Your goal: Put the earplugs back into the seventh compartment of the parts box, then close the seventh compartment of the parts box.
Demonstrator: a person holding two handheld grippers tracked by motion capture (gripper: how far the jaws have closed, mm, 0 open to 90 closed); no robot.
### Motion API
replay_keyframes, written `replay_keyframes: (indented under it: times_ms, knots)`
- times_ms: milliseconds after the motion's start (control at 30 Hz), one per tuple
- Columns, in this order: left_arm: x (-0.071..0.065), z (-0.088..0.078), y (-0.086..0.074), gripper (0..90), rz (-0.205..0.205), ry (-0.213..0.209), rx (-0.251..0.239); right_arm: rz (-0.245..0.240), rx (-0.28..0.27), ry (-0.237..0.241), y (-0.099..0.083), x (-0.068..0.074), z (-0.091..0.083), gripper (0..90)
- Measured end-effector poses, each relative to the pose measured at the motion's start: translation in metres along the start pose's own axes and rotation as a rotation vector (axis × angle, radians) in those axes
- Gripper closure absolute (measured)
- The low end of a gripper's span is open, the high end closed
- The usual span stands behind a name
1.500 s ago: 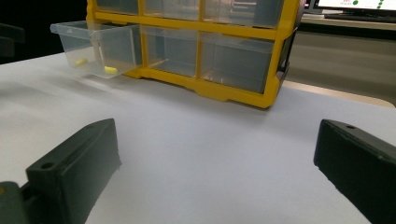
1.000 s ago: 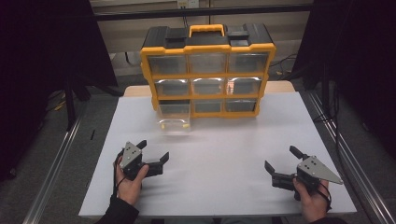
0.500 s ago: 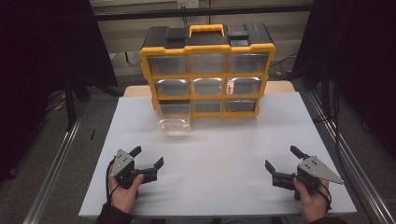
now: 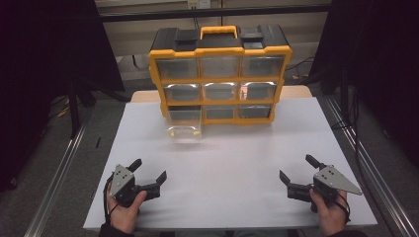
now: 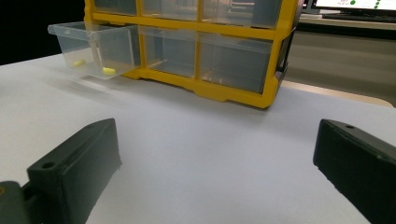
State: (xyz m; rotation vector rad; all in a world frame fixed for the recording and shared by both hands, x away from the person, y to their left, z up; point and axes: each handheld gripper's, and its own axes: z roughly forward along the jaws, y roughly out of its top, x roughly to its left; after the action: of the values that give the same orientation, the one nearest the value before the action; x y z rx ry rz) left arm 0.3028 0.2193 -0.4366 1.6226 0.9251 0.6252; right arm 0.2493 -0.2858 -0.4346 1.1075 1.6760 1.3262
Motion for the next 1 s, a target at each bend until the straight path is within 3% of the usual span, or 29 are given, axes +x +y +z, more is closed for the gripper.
replay_keyframes:
  times_ms: [200, 400, 467, 567, 633, 800, 1000]
  knots:
    - [0.000, 0.003, 0.001, 2.6, -0.006, -0.016, -0.006, 0.000, 0.002, -0.004, 0.000, 0.000, 0.000, 0.2]
    - [0.001, 0.006, 0.000, 3.7, -0.022, -0.048, 0.013, 0.009, 0.004, -0.008, 0.000, -0.001, 0.002, 0.2]
    - [0.000, 0.008, 0.000, 4.4, -0.008, -0.052, 0.032, 0.014, 0.002, -0.012, 0.000, -0.002, 0.002, 0.2]
    - [0.000, 0.011, -0.001, 5.4, -0.045, -0.092, 0.055, 0.015, 0.003, -0.013, -0.001, -0.002, 0.001, 0.2]
    - [0.000, 0.011, 0.002, 5.2, -0.018, -0.103, 0.061, 0.016, 0.004, -0.012, -0.001, -0.001, 0.001, 0.2]
    - [0.002, 0.015, 0.007, 6.1, -0.025, -0.173, 0.083, 0.011, 0.002, -0.006, -0.001, -0.001, -0.001, 0.1]
    - [0.003, 0.021, 0.012, 6.1, -0.018, -0.183, 0.074, 0.003, 0.005, 0.003, -0.001, 0.000, 0.000, 0.1]
